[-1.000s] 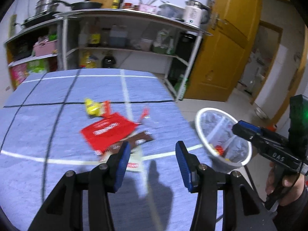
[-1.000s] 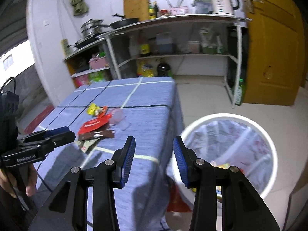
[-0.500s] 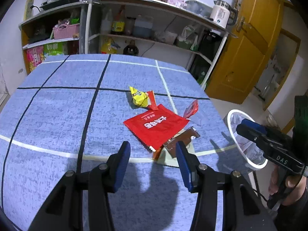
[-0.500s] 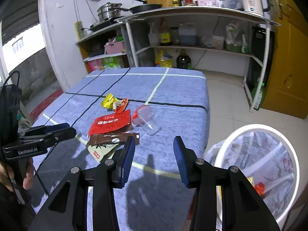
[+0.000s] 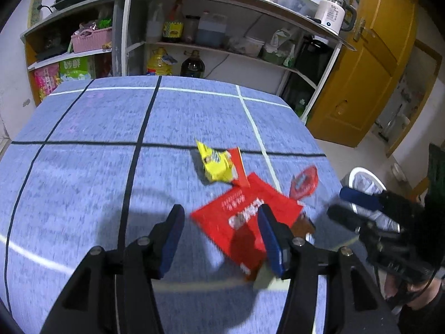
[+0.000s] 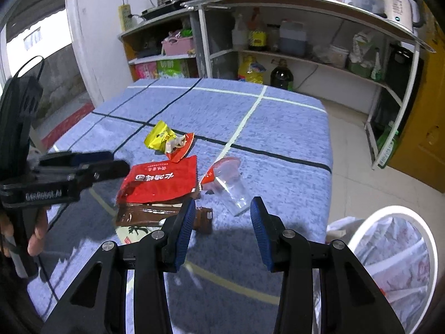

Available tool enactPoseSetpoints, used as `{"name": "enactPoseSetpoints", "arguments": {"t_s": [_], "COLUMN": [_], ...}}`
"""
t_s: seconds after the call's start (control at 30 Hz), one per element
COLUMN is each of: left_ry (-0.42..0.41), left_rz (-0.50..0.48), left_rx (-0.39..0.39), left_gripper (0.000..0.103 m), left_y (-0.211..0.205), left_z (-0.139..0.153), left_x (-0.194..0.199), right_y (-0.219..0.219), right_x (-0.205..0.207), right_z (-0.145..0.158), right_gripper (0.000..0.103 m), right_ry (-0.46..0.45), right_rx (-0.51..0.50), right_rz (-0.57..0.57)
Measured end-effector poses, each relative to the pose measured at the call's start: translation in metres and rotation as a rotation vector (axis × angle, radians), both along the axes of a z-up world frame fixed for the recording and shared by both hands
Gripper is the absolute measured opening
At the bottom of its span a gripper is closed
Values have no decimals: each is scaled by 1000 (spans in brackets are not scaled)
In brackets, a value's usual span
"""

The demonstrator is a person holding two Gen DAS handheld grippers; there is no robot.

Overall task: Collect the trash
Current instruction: 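Grasp the yellow small packet with the left tool while the right tool grasps the clear cup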

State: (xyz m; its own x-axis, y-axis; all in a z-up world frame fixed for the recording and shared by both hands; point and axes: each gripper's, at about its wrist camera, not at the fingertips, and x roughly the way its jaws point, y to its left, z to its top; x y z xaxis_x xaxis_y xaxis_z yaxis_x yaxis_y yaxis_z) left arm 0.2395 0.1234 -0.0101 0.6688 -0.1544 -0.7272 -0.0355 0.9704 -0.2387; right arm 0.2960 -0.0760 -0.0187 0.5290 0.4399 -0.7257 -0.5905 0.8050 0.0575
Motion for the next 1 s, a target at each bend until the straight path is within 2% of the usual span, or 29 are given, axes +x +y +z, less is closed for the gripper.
{"name": "enactPoseSetpoints", "arguments": {"t_s": [0.43,0.67,0.73,0.77,0.8,0.87,1.0], "left_ry": [59,74,72,73,72,78,63], "left_rz": [-8,-7,-9,-11,-15,-20,-19], "left_rx": [-53,-50,-42,-27,-13,15,18], "left_gripper": [58,58,58,54,45,36,32], "left_y": [5,-1,-3,-5,-7,-10,-9], "left_z": [-13,-17,-18,-19,-20,-21,-20], "left_x": [51,68,72,73,73,73,68], "right_y": [14,16,16,15,14,13,12], "right_x": [18,29,31,30,29,28,24], "right_z": [-7,-16,-17,-17,-16,-15,-11], "right_gripper": [42,42,34,32,31,30,28], "right_ry": [9,65,72,76,76,75,67], "right_rx": [-70,-81,-76,-68,-65,-59,-50], "right_rz": [45,27,20,17,13,11,12]}}
